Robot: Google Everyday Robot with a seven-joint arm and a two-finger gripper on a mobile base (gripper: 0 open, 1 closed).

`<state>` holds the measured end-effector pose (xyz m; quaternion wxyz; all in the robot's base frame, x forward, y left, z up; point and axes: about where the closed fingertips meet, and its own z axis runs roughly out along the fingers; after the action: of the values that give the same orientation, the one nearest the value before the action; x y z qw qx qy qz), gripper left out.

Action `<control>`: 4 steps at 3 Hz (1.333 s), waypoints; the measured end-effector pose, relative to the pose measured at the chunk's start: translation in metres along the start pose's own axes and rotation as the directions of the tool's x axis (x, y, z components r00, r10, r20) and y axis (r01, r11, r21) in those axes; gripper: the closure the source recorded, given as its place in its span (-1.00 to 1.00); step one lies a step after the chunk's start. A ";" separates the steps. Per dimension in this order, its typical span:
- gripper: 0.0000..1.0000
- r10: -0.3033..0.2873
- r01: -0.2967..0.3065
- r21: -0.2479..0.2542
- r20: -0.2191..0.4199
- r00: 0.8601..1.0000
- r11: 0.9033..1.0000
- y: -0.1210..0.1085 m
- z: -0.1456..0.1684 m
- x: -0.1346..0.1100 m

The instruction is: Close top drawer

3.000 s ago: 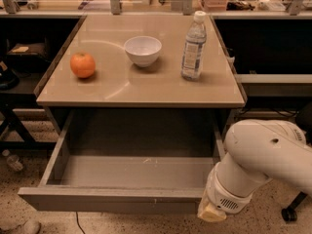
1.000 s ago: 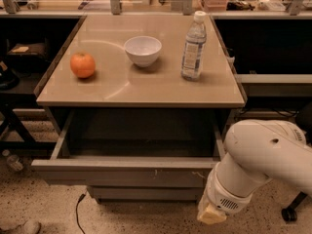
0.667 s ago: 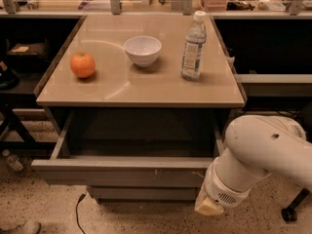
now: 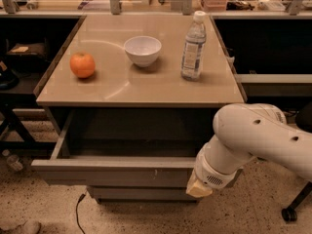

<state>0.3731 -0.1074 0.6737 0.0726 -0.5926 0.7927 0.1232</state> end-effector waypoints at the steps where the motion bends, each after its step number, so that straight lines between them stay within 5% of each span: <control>1: 1.00 -0.011 0.011 0.004 -0.015 1.000 1.000 -0.022 0.015 -0.009; 2: 1.00 -0.024 0.025 0.023 -0.033 0.999 0.999 -0.038 0.022 -0.016; 4: 0.18 -0.024 0.025 0.023 -0.033 0.999 0.999 -0.038 0.022 -0.016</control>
Offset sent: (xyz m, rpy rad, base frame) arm 0.0772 0.0206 -0.0359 -0.0801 -0.0488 0.0407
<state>0.4137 -0.0963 0.6525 0.0679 -0.6032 0.7879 0.1033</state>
